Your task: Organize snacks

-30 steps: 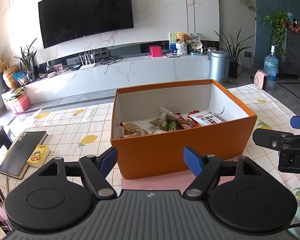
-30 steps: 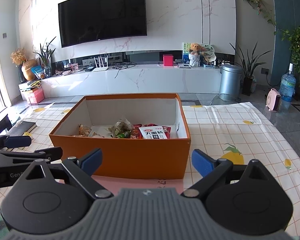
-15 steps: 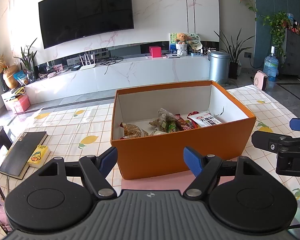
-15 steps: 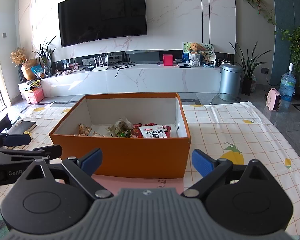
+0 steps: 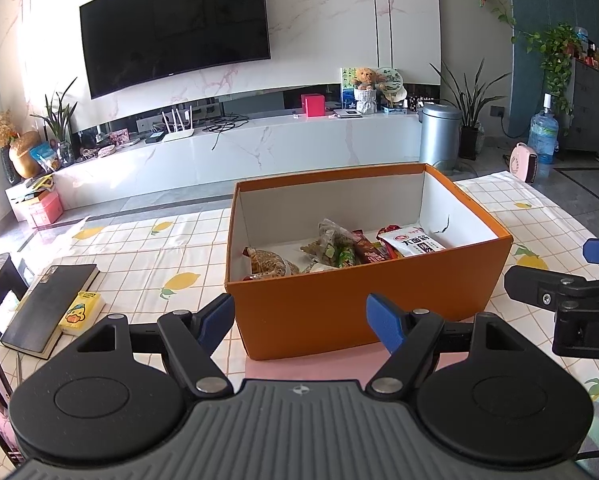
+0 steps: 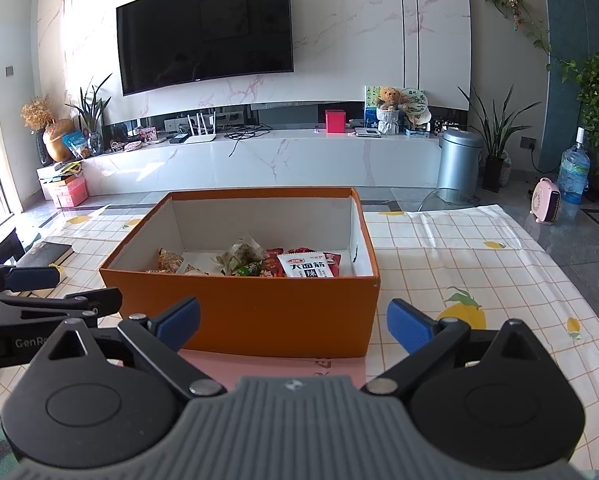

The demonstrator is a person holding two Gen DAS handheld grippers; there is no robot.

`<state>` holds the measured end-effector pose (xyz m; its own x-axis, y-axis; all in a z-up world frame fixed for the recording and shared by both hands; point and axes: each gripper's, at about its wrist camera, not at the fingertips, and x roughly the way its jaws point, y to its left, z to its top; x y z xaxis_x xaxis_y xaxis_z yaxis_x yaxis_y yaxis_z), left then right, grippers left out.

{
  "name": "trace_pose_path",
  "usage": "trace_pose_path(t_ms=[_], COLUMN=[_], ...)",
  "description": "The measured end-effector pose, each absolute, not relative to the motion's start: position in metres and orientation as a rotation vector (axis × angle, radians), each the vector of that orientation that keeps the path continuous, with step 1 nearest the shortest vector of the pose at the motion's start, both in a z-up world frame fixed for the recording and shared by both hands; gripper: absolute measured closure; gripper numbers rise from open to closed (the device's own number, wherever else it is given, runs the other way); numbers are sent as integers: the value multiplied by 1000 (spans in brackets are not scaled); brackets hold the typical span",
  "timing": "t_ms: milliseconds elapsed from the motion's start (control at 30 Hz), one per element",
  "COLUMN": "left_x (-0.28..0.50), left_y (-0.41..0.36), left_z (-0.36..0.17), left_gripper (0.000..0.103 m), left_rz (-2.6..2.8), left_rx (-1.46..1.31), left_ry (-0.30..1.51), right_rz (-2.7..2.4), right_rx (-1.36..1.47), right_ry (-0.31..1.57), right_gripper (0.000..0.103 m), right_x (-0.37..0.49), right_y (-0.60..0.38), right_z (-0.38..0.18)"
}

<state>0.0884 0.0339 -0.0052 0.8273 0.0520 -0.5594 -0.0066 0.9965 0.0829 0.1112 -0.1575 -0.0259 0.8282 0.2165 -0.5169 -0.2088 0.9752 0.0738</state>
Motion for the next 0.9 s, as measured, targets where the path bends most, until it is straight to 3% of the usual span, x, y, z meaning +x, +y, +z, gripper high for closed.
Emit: trace_pose_path(t_ms=[900], left_x=[89], left_y=[33], left_z=[-6], left_gripper=[15], left_rz=[38], left_rx=[65], left_ry=[601], right_rz=[224], right_rx=[16], right_ry=[586], right_gripper=[4], right_x=[113], right_y=[-155], right_z=[-31])
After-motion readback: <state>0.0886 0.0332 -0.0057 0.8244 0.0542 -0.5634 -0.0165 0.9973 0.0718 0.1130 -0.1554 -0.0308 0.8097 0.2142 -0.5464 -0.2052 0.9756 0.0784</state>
